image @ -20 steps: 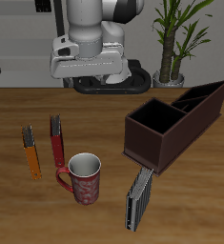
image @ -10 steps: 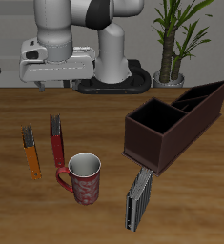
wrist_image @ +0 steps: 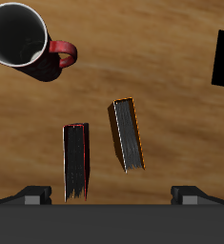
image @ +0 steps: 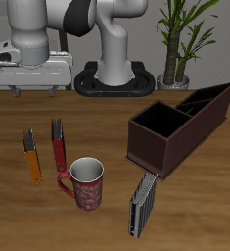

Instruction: Place the orange book into the left desk caddy's right compartment

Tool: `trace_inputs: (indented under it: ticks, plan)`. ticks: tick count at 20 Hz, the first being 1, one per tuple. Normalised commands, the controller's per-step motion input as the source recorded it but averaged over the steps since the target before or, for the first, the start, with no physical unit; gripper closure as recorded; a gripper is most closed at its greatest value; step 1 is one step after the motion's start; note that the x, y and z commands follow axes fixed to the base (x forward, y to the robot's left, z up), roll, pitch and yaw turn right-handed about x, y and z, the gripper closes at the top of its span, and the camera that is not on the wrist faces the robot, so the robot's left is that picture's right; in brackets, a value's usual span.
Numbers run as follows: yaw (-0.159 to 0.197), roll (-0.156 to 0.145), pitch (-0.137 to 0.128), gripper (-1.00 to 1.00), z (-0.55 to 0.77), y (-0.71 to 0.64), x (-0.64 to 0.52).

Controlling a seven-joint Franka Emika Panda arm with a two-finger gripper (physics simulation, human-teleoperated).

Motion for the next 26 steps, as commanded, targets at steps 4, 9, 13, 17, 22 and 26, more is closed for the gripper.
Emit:
trace_inputs:
  ticks: [4, 9, 13, 17, 22, 26]
  plan:
    - [-0.012, -0.032, -0.025, -1.00, -0.01, -0.34, 0.08]
    - [-0.007, -0.019, -0.027, -1.00, -0.02, -0.01, 0.02]
    - [0.041, -0.017, 0.010, -1.00, -0.18, 0.02, 0.11]
    - [0.006, -0.024, -0.001, -1.00, -0.13, -0.06, 0.06]
    - [0.015, -0.041, 0.008, -1.00, -0.19, -0.09, 0.08]
    - [0.006, -0.022, 0.001, -1.00, -0.13, 0.00, 0.02]
